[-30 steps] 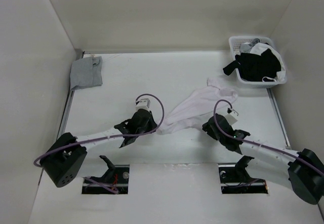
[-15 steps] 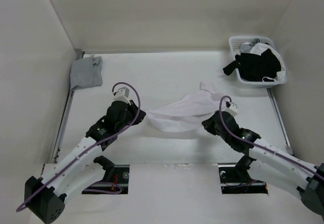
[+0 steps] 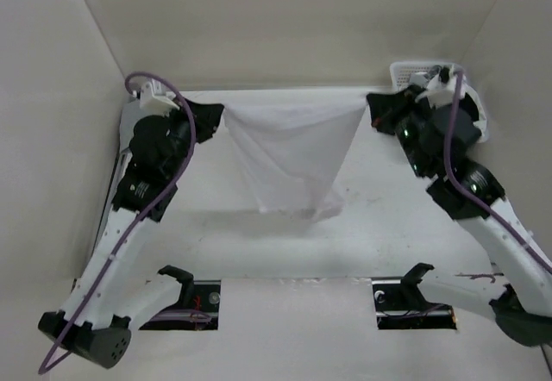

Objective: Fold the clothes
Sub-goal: Flatten the tank top out

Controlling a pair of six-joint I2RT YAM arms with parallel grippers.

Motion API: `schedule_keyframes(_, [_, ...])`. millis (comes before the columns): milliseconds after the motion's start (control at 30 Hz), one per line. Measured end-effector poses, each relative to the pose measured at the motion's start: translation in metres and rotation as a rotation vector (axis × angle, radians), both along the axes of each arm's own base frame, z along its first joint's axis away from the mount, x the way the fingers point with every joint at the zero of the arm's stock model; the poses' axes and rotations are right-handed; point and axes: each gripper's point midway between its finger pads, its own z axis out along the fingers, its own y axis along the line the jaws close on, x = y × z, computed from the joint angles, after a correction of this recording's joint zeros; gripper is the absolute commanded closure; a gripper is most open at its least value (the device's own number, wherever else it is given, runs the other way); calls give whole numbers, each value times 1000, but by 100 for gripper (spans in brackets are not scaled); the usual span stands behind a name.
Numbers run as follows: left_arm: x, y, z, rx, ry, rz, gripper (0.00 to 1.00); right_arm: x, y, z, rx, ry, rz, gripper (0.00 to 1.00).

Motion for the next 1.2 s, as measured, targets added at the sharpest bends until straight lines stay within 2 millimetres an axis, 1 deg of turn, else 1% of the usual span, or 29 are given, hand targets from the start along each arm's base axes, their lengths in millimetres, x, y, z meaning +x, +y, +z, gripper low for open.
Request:
schedule_keyframes(33, [20,1,12,-17,-7,19,96,28,1,15,-12,-13,-23,100])
schedule_keyframes(67, [35,5,25,-33,-24,36,96,43,-1,27,-10,-34,-37,100])
schedule_keyframes(100, [54,6,35,-42,-28,46,96,69,5,43,-14,-51,-35,100])
schedule_keyframes(133, [74,8,43,-54,-34,54,96,87,6,53,-12,-71,-39,100])
schedule_keyframes(167, [91,11,48,-64,-31,63,96,112,11,64,-26,-76,-30,100])
schedule_keyframes(200, [106,13,55,-75,-27,63,96,122,16,73,-26,-89,-16,100])
schedule_keyframes(267, [126,18,70,-93,-42,62,96,138,24,96,-34,-121,14,100])
schedule_keyframes(300, [131,20,81,-105,-60,57,95,141,29,112,-29,-158,32,100])
schedule_keyframes(333, [131,22,92,-115,-82,52,95,137,32,127,-25,-191,52,100])
schedule_keyframes(367, [130,24,99,-122,-96,48,95,130,32,136,-28,-212,68,100])
schedule_keyframes(400, [122,26,112,-130,-126,42,95,121,33,144,-25,-233,83,100])
schedule_keyframes(433, [111,26,125,-141,-164,30,95,104,33,151,-19,-259,106,100])
schedule_keyframes(500, [90,25,137,-154,-205,10,94,73,33,143,-19,-263,145,99])
schedule_keyframes(533, [78,24,138,-162,-231,-1,93,58,34,133,-17,-258,166,99])
schedule_keyframes(600, [50,24,121,-176,-231,-18,92,28,37,101,-9,-235,214,99])
schedule_keyframes(633, [40,24,107,-178,-222,-26,92,18,41,74,-8,-203,239,99])
schedule_keyframes(667, [24,25,63,-179,-168,-31,89,2,48,20,2,-136,269,99])
schedule_keyframes(700, [17,27,33,-176,-118,-29,86,-2,53,-15,-2,-75,282,99])
schedule_keyframes(733, [12,29,0,-170,-65,-24,81,-7,61,-61,-6,-3,297,99])
schedule_keyframes(767, [7,32,-41,-163,13,-17,78,-14,70,-112,-30,94,317,99])
schedule_keyframes(800, [3,35,-80,-155,96,-5,75,-24,78,-170,-70,209,338,99])
schedule_keyframes(833, [-2,40,-120,-146,184,12,74,-34,83,-214,-106,297,354,99])
schedule_keyframes(867, [-9,46,-165,-140,288,33,72,-50,83,-274,-162,422,364,100])
schedule_keyframes(933, [-26,59,-235,-133,474,83,69,-78,71,-342,-233,577,365,100])
schedule_keyframes(967, [-36,65,-263,-131,553,107,69,-86,64,-359,-248,620,356,100])
schedule_keyframes(1000, [-46,69,-284,-131,616,126,68,-92,57,-372,-252,652,340,100])
schedule_keyframes(1033, [-55,71,-299,-128,666,135,68,-95,52,-380,-244,671,325,100])
schedule_keyframes(1100, [-60,71,-304,-118,691,133,68,-96,47,-379,-211,666,304,99])
schedule_keyframes(1200, [-61,69,-300,-82,664,119,66,-93,50,-362,-139,615,301,99])
